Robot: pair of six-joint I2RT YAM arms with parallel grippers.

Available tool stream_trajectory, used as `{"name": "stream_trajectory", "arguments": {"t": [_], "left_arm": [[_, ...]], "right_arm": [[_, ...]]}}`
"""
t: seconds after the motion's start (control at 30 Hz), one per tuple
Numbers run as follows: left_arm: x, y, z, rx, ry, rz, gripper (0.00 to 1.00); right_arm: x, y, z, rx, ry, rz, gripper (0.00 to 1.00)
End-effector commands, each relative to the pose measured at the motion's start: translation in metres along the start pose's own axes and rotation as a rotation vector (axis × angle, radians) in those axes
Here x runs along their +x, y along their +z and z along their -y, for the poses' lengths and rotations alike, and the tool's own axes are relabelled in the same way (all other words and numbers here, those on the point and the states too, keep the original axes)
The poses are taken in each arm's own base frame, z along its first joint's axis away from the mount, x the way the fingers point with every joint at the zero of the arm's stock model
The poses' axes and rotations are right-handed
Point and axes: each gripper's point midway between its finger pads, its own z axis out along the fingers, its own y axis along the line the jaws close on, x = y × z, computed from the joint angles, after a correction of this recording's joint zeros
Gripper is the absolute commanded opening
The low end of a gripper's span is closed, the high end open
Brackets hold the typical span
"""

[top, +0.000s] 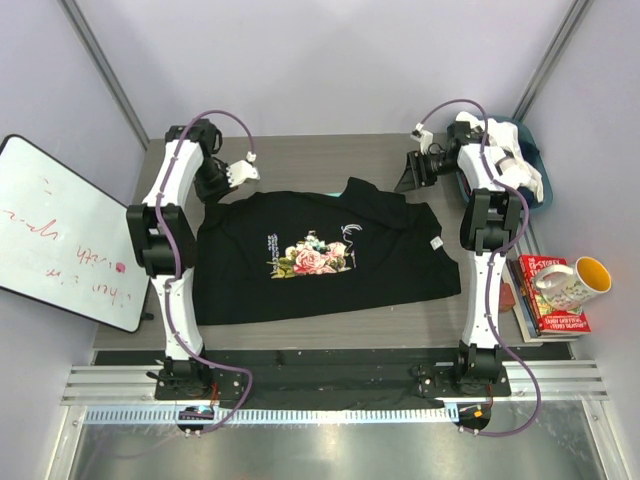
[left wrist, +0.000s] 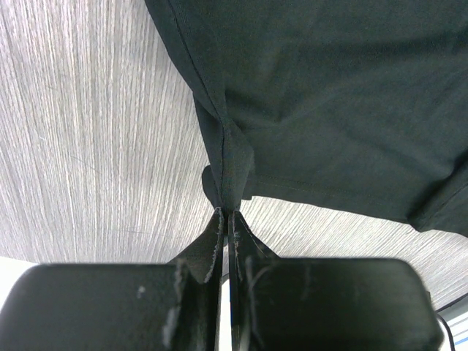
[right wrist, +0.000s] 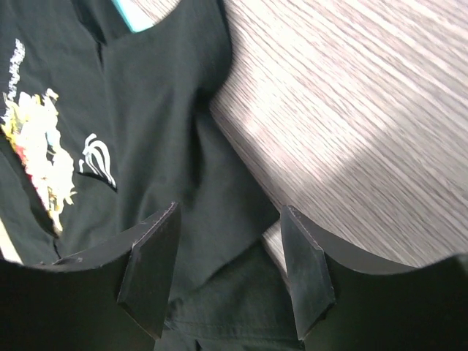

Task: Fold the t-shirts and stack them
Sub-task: Grap the side of the flattened tshirt furthest away from the robot with both arms

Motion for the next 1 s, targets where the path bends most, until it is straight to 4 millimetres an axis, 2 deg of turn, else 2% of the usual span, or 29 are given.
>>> {"name": "stream_trajectory", "arguments": {"t": [0.0, 0.27, 0.57, 0.83, 0.93, 0.97], "left_arm": [[0.002, -0.025, 0.019, 0.022, -0.002, -0.015, 0.00], [0.002, -0.024, 0.020, 0.027, -0.005, -0.015, 0.00], [-0.002, -0.024, 0.020, 0.025, 0.000, -0.009, 0.00], [-0.005, -0.022, 0.019, 0.025, 0.005, -0.003, 0.00], [-0.006, -0.021, 0.019, 0.025, 0.005, -0.003, 0.00], [-0.006, -0.021, 0.020, 0.027, 0.004, -0.002, 0.00]], "right_arm": [[-0.018, -0.003, -0.014, -0.033, 0.002, 0.048, 0.61], [0.003, 0.002, -0.011, -0.039, 0.030, 0.006, 0.59], [0.005, 0.004, -0.002, 0.001, 0.018, -0.011, 0.49], [0.011, 0.004, 0.016, 0.071, -0.004, -0.037, 0.56], [0.011, 0.006, 0.015, 0.066, -0.001, -0.035, 0.55], [0.011, 0.006, 0.015, 0.064, 0.002, -0.036, 0.52]]}}
